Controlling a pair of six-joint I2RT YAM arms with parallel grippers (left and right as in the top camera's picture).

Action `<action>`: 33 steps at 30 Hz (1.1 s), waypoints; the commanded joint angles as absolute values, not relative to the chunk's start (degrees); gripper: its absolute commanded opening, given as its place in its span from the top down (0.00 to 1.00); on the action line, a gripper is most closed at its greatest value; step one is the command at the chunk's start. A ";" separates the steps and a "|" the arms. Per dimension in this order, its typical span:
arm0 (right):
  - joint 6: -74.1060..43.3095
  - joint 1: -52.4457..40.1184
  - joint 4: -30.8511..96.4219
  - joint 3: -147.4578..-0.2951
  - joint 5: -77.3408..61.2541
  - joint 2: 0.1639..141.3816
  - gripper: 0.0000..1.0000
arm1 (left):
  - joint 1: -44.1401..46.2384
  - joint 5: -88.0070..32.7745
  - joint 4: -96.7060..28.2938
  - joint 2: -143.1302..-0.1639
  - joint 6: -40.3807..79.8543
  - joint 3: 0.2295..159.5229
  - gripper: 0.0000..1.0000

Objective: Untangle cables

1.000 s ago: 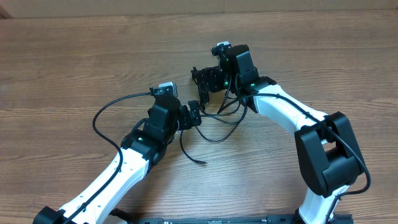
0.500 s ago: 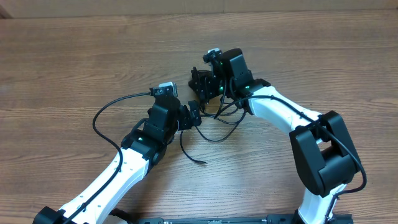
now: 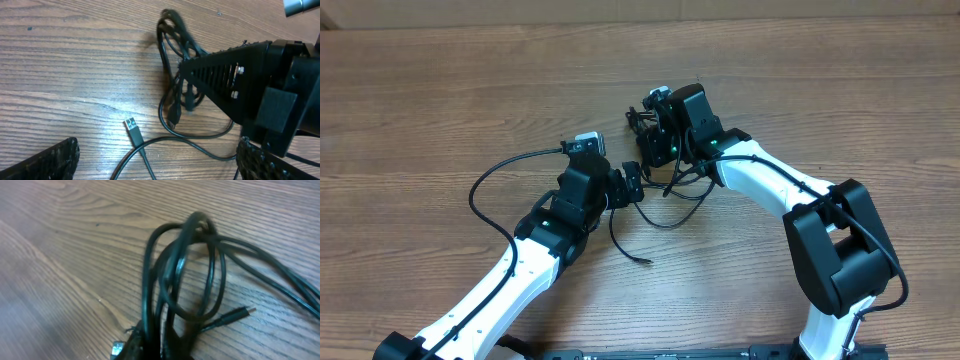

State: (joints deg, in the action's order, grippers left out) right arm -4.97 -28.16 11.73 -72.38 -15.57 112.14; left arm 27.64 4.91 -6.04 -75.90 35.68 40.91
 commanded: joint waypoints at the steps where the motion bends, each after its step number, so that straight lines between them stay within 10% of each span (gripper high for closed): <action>1: -4.40 -27.94 12.40 -73.38 -10.41 112.33 0.96 | 27.40 4.45 -6.02 -76.23 36.03 41.30 0.01; 33: 6.57 -15.79 45.52 -73.47 -16.19 96.38 0.96 | 27.40 4.45 -6.02 -76.23 36.03 41.30 0.00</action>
State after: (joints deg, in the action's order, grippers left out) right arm 2.68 -15.35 44.88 -72.86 -14.81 99.00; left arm 27.64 4.75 -6.04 -75.90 35.68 40.91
